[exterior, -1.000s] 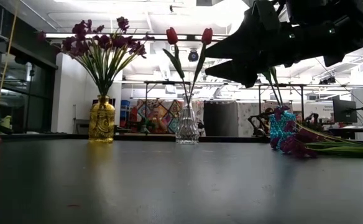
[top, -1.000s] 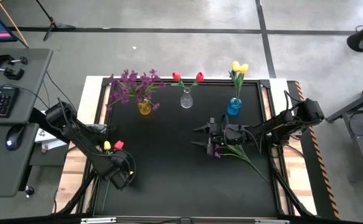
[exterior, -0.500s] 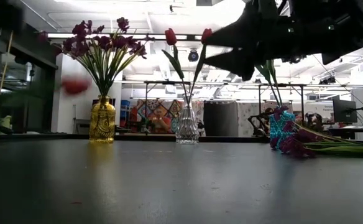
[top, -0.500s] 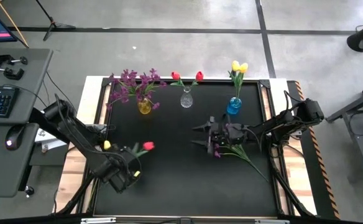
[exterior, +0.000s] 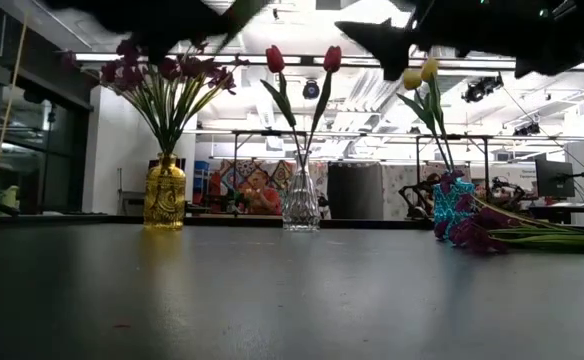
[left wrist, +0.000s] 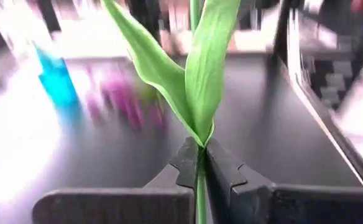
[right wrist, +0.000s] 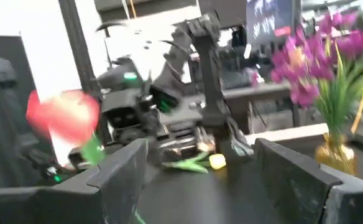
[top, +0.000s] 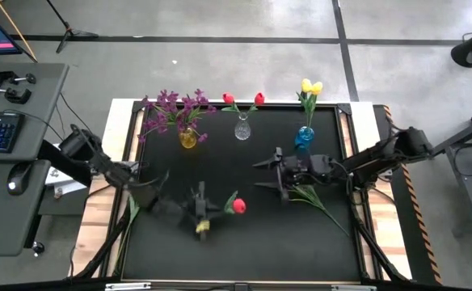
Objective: Sort flowers into vase by color
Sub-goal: Put the red flower into the transparent flower vase
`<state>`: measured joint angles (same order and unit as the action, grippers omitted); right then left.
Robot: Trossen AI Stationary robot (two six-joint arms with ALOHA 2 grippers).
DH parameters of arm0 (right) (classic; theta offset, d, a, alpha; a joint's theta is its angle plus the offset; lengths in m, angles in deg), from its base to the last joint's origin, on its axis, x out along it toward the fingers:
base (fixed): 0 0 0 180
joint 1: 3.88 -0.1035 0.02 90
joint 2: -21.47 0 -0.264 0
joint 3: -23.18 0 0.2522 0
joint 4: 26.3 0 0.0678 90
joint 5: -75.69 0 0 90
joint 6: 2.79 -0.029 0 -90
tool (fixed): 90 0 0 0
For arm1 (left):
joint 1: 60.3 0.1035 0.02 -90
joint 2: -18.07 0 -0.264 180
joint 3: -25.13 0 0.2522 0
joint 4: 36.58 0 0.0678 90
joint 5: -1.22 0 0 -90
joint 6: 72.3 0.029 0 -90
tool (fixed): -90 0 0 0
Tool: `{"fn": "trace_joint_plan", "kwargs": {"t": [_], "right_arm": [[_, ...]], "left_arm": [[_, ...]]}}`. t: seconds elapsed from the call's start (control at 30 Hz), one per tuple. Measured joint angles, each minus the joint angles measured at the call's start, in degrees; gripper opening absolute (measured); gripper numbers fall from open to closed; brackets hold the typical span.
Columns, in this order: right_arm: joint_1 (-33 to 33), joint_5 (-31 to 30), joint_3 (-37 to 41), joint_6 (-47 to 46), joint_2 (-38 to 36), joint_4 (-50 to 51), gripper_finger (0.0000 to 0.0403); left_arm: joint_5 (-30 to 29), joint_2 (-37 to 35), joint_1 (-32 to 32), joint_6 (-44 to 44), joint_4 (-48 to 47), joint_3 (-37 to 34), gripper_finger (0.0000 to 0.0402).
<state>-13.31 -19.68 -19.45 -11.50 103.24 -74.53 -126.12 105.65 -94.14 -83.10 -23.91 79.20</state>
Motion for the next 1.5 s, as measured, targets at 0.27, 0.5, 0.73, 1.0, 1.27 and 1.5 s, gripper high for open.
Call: {"fn": "trace_joint_plan", "kwargs": {"t": [0.27,0.5,0.73,1.0,1.27,1.5], "right_arm": [[-0.51,1.29,0.00,2.83,-8.81,4.44,0.0286],[-3.25,-2.12,0.00,5.33,-13.04,10.56,0.0286],[-4.61,-8.15,0.00,7.56,-13.11,13.19,0.0286],[-4.61,-8.16,0.00,7.44,-13.11,15.41,0.0286],[-4.61,-8.17,0.00,7.55,-13.50,18.53,0.0286],[-4.61,-9.29,0.00,8.33,-13.95,19.45,0.0286]], "left_arm": [[21.20,0.65,16.24,25.39,34.47,-0.46,0.0000],[17.09,1.27,26.53,35.25,37.99,2.00,0.0000],[15.52,10.16,30.57,44.95,44.24,9.86,0.0000],[5.67,20.30,28.13,55.64,52.76,14.83,0.0000],[4.62,20.12,26.36,54.65,63.43,7.94,0.0000],[7.74,19.94,33.29,53.09,63.50,8.81,0.0000]]}}
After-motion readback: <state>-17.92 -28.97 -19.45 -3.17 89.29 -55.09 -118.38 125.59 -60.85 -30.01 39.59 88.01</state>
